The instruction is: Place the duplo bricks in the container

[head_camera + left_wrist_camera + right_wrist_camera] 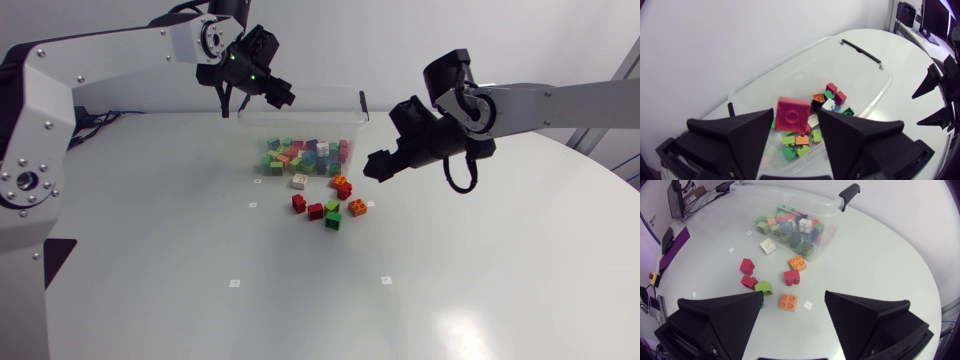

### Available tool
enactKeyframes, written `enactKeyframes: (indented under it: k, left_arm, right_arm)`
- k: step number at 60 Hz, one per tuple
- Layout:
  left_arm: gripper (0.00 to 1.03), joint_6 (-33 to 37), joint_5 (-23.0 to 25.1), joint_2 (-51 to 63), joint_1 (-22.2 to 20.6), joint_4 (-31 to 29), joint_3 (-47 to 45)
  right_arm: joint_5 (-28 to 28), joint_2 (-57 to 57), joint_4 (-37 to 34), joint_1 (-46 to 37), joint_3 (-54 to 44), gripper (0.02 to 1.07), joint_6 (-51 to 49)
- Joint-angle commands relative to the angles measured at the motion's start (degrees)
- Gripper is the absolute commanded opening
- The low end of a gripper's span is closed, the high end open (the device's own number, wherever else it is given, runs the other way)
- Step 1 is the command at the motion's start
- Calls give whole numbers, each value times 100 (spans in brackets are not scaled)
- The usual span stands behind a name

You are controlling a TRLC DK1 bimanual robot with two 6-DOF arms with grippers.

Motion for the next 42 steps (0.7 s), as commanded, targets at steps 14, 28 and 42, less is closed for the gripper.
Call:
enactKeyframes:
  k: [14,28,42]
  left_arm:
    - [98,-44,6,-207,-52,-339,-28]
    - [98,106,6,-1139,-70,-410,-987]
    - [98,414,6,-1948,-158,-375,-2314]
  right_arm:
    - [433,757,59,346,-161,91,47]
    - [758,1346,-486,644,428,90,258]
    - [1109,1891,-758,803,1008,89,417]
